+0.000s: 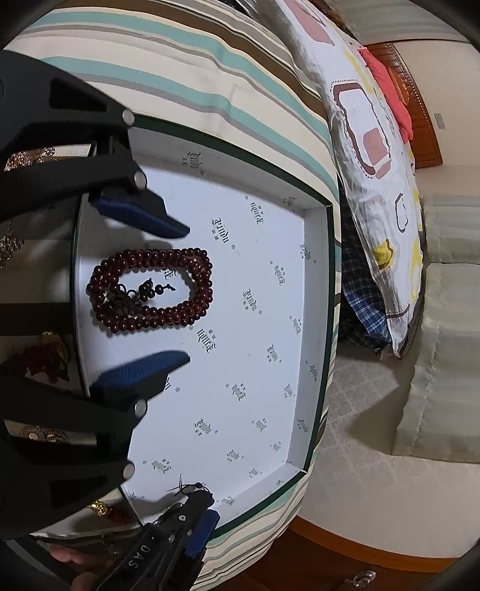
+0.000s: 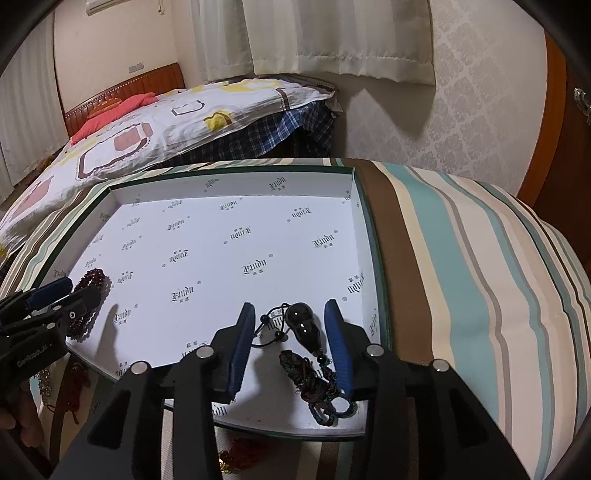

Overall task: Organize jewelry
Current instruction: 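Open the left tool to drop the bracelet while the right tool releases the pendant in the box, then move the right tool over the white jade bangle and close on it, then grasp the pearl strand with the left tool while the right tool lifts the bangle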

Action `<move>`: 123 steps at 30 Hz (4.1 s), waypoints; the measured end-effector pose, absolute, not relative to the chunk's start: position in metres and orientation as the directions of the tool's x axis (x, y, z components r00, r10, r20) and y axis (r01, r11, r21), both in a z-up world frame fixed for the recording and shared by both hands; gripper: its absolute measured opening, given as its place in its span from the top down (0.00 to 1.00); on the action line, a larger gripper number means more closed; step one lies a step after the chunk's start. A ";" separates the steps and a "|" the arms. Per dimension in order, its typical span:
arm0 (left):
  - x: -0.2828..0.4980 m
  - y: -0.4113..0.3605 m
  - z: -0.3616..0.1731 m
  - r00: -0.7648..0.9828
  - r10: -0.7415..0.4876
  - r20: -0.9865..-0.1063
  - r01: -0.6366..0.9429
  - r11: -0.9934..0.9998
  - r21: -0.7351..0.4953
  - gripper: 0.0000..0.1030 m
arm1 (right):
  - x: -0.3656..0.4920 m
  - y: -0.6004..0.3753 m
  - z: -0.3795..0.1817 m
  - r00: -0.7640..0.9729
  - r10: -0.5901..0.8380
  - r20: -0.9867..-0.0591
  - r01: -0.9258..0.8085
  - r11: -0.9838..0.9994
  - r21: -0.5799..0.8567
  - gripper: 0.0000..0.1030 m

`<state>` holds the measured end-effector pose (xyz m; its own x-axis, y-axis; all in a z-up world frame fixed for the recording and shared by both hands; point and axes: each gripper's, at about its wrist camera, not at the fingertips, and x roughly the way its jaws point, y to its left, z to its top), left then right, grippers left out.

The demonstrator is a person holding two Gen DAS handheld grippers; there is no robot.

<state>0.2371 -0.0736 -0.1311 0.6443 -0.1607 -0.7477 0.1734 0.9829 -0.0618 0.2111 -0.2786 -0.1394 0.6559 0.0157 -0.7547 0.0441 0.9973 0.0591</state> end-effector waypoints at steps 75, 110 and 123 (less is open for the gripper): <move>0.045 -0.052 -0.138 0.721 -0.160 -0.675 0.184 0.982 -0.037 0.21 | 0.034 -0.208 -0.150 0.714 0.025 -0.700 -0.002 0.999 0.033 0.33; 0.050 -0.060 -0.146 0.660 -0.279 -0.698 0.282 0.953 -0.113 0.79 | 0.032 -0.211 -0.139 0.733 0.037 -0.679 0.001 0.998 0.056 0.33; 0.055 -0.058 -0.118 0.727 -0.265 -0.634 0.273 0.958 -0.087 0.80 | 0.038 -0.209 -0.121 0.762 0.045 -0.646 -0.007 0.998 0.061 0.33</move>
